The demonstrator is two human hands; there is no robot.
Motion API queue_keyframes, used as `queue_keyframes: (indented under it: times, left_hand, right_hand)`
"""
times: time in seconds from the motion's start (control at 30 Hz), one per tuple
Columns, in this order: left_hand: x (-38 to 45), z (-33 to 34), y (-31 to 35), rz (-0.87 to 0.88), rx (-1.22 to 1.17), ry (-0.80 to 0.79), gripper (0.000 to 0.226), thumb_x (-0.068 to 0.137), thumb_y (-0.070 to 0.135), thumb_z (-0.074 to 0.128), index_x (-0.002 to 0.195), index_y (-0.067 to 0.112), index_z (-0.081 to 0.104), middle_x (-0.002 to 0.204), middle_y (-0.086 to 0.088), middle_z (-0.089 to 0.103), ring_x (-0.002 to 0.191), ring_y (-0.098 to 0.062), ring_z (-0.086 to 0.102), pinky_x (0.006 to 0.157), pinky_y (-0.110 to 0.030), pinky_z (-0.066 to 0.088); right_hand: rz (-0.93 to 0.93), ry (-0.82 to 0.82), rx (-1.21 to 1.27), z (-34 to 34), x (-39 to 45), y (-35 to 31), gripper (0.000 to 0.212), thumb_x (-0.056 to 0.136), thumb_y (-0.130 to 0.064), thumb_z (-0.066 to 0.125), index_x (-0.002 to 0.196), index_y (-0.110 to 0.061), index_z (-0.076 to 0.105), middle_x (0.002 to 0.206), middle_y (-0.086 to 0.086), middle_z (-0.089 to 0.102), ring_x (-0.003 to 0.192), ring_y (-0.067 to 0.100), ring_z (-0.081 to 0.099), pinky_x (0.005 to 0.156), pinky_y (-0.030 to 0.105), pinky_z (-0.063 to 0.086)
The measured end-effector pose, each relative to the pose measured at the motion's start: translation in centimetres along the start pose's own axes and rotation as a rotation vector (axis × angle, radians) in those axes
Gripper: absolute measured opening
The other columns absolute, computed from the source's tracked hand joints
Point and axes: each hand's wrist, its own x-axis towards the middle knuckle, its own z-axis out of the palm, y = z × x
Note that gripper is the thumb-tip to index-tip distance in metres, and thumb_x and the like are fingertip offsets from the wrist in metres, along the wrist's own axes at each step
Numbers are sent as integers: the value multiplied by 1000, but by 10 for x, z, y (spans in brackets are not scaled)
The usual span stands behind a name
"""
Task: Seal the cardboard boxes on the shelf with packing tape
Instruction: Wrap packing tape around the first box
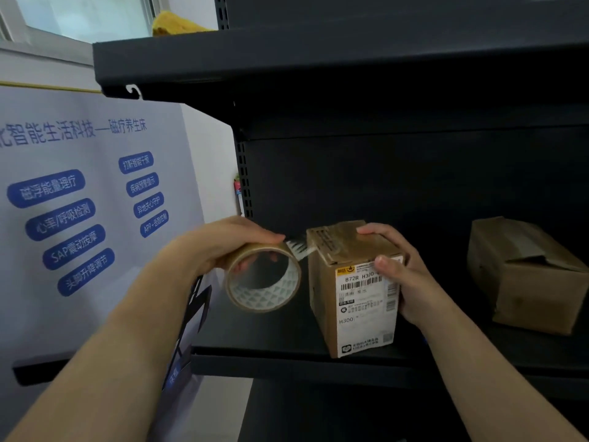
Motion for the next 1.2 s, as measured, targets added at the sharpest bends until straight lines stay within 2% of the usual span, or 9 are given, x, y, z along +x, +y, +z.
queue_keyframes:
  times: [0.13, 0.23, 0.33, 0.43, 0.63, 0.8, 0.87, 1.03, 1.2]
  left_hand:
    - [12, 22, 10, 10, 230, 55, 26, 81, 35, 65, 62, 18, 67, 49, 5, 57, 44, -7, 50, 50, -18, 43]
    - [17, 33, 17, 29, 308, 90, 24, 79, 37, 64, 66, 18, 66, 64, 2, 63, 58, -9, 57, 58, -19, 46]
    - [19, 33, 23, 20, 349, 88, 25, 77, 39, 66, 63, 18, 64, 57, 5, 60, 48, -4, 53, 50, -16, 43]
    - [21, 34, 29, 11, 403, 88, 24, 76, 38, 66, 67, 17, 65, 60, 3, 61, 53, -8, 56, 53, -18, 43]
    - [18, 29, 15, 32, 311, 58, 26, 78, 43, 66, 81, 17, 67, 72, 1, 67, 65, -12, 62, 63, -22, 48]
    - [-1, 6, -19, 188, -487, -205, 52, 45, 43, 88, 76, 7, 67, 55, -3, 65, 47, -12, 63, 49, -22, 53]
    - [-5, -3, -14, 214, -450, -170, 49, 49, 37, 87, 78, 4, 65, 53, -2, 64, 45, -11, 61, 47, -21, 52]
    - [-11, 1, 0, 63, 30, 187, 31, 70, 39, 66, 77, 9, 65, 41, 7, 54, 39, -8, 49, 42, -18, 43]
    - [-17, 6, -16, 48, -365, 99, 31, 63, 32, 63, 80, 7, 58, 42, 4, 56, 34, -5, 49, 41, -17, 45]
  right_hand:
    - [67, -47, -281, -7, -4, -22, 54, 54, -46, 74, 105, -32, 61, 113, -4, 60, 98, 14, 64, 72, 23, 52]
    - [180, -115, -759, 0, -1, -60, 67, 51, -64, 74, 110, -38, 56, 120, -25, 46, 111, 3, 51, 84, 19, 44]
    - [258, -272, -1292, 24, 10, -93, 85, 49, -71, 65, 123, -35, 44, 125, -25, 26, 119, 0, 28, 103, 30, 30]
    - [225, -495, -1497, 47, 29, -102, 102, 55, -64, 73, 140, -36, 24, 145, -18, 22, 138, 7, 15, 116, 45, 6]
    - [212, -617, -1489, 55, 48, -79, 99, 62, -54, 76, 142, -39, 20, 137, -11, 34, 126, 12, 29, 106, 35, 27]
    - [180, -508, -1155, 22, 41, -83, 84, 60, -41, 83, 128, -53, 35, 127, -18, 39, 117, 4, 41, 97, 31, 42]
    - [150, -497, -1063, 15, 38, -82, 80, 59, -39, 85, 124, -56, 41, 125, -21, 40, 115, 2, 44, 95, 30, 44]
    - [134, -340, -817, -6, 30, -74, 76, 49, -42, 82, 117, -53, 50, 126, -11, 46, 113, 10, 53, 86, 33, 54]
    - [99, -241, -565, -17, 18, -52, 79, 44, -51, 84, 118, -39, 59, 126, -2, 52, 111, 14, 58, 80, 27, 53]
